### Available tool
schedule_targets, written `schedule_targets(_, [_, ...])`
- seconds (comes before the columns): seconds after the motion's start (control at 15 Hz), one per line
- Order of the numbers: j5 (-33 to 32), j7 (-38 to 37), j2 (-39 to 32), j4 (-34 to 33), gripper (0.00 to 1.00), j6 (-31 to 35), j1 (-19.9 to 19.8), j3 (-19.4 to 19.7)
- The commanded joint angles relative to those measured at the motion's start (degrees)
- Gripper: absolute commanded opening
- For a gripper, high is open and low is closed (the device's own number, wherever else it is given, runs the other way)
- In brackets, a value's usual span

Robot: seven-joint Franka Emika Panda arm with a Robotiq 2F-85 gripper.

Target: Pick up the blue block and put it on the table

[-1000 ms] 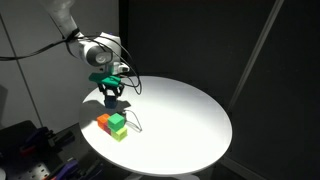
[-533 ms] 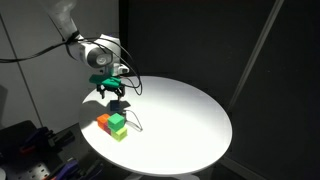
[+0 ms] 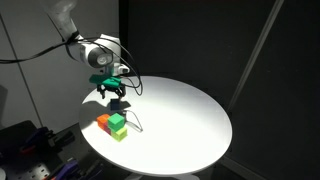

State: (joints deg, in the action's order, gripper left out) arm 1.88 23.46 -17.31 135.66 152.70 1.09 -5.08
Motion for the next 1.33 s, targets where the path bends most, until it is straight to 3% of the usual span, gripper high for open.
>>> schedule_targets(0.0, [-1.2, -2.5, 2.7, 1.4, 1.0, -1.2, -0.8, -0.1])
schedule_targets(0.93, [0.1, -2.5, 12.1, 8.3, 1.0, -3.3, -0.4, -0.2])
schedule_targets(1.27, [0.0, -2.0, 10.4, 7.5, 1.0, -2.6, -0.3, 0.1])
